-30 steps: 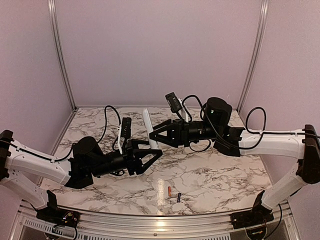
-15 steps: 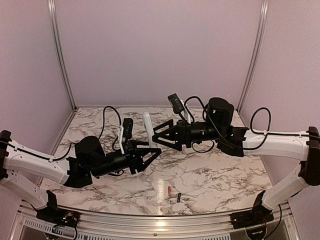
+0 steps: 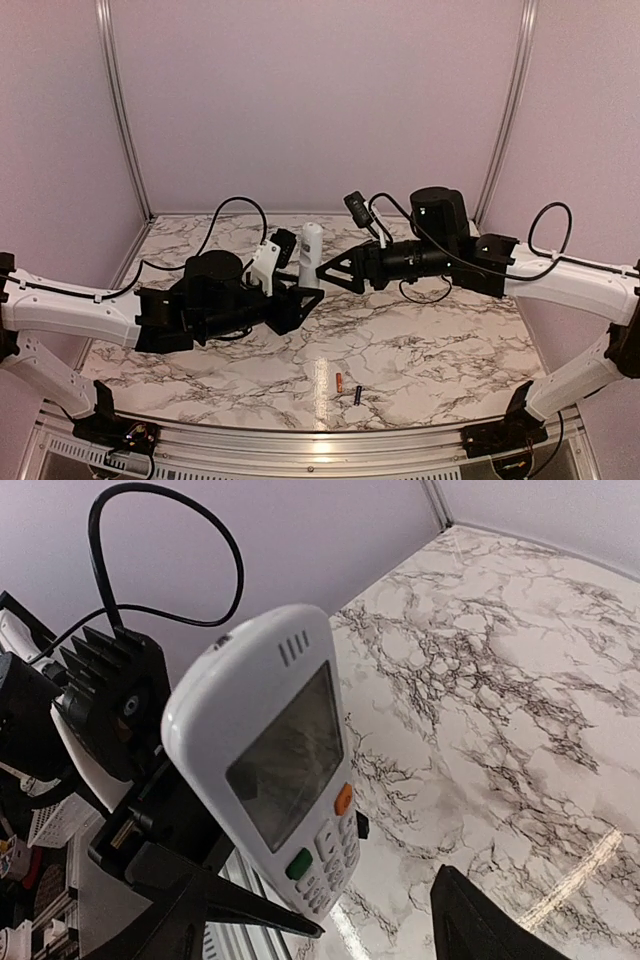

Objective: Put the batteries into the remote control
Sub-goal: Pass from the right arm to the left, then pass from the left arm to the right

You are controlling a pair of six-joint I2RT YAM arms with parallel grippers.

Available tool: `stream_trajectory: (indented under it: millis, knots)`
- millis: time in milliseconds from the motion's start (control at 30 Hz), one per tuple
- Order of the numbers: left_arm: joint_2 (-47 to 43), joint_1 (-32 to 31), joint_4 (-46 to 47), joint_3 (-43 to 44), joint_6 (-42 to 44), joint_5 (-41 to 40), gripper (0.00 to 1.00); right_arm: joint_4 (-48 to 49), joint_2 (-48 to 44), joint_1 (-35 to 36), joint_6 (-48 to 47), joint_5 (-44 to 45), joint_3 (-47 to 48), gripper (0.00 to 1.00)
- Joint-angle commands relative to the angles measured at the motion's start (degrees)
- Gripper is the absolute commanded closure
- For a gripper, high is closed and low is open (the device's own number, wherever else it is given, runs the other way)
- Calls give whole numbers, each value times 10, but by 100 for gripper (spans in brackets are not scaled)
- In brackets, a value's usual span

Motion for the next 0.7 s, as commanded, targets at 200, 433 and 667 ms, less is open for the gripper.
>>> stream_trajectory:
  millis: [200, 433, 667]
  knots:
    - [76, -5, -142, 89, 12, -35, 60, -80, 18, 10, 6, 98, 37, 30]
    - [100, -13, -158, 114, 7, -31, 61, -85, 39, 10, 8, 122, 50, 39]
    - [116, -20, -166, 129, 2, -29, 61, -69, 48, 9, 10, 131, 48, 52]
